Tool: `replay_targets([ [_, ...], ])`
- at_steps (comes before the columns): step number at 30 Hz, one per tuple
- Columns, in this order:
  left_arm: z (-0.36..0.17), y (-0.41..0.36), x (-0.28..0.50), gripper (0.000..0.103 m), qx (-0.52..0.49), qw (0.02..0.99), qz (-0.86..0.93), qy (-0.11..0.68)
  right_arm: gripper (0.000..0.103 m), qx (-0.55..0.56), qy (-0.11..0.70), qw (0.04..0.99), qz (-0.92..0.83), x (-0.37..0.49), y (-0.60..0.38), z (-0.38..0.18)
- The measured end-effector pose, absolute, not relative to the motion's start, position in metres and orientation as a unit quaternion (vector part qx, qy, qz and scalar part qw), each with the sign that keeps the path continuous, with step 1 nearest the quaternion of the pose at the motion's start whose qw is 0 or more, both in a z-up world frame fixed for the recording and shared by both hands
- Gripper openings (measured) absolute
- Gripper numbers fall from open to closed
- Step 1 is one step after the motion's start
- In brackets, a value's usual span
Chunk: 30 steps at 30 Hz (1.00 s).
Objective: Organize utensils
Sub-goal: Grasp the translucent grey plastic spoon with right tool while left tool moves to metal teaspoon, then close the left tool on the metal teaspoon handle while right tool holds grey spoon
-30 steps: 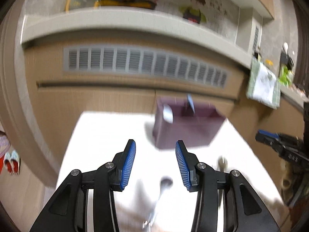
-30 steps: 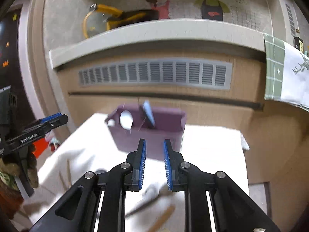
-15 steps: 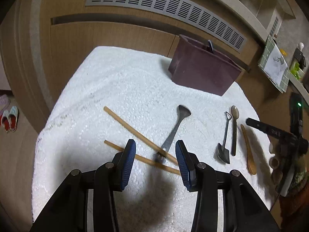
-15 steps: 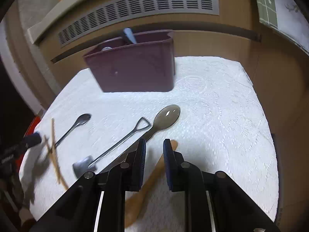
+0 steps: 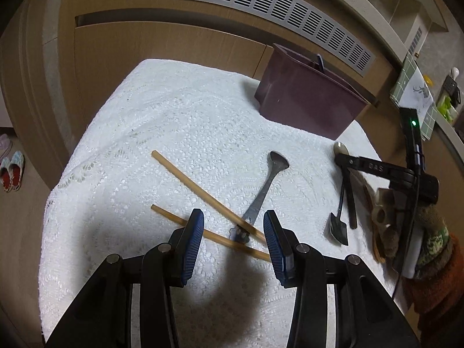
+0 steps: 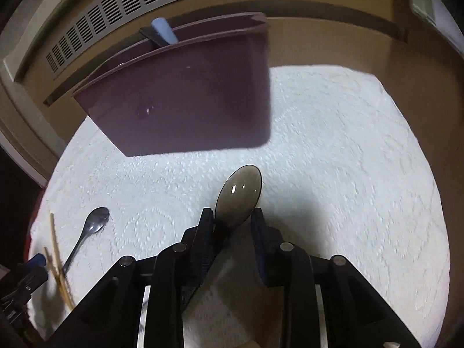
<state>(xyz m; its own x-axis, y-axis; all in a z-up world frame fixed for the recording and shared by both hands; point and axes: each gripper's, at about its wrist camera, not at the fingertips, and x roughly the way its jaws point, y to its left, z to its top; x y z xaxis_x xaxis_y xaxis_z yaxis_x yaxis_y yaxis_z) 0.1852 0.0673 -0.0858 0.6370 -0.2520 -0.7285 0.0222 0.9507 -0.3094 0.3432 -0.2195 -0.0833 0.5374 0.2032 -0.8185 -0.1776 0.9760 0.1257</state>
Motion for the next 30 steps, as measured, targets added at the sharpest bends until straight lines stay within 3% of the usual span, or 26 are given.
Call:
replay_targets([
  [5,-0.077,0.061,0.187,0.044,-0.125,0.900,-0.094,0.406,0.031,-0.034,0.465,0.879,0.102,0.356,-0.196,-0.085],
  [20,-0.061,0.004,0.235,0.044,-0.001,0.898,-0.166,0.409,0.029,-0.109,0.429,0.887,0.136,0.362,-0.176,-0.081],
  [30,-0.078,-0.015,0.276,0.044,0.056,0.879,-0.159,0.447,0.029,-0.049,0.397,0.897,0.189,0.295,-0.207,-0.055],
])
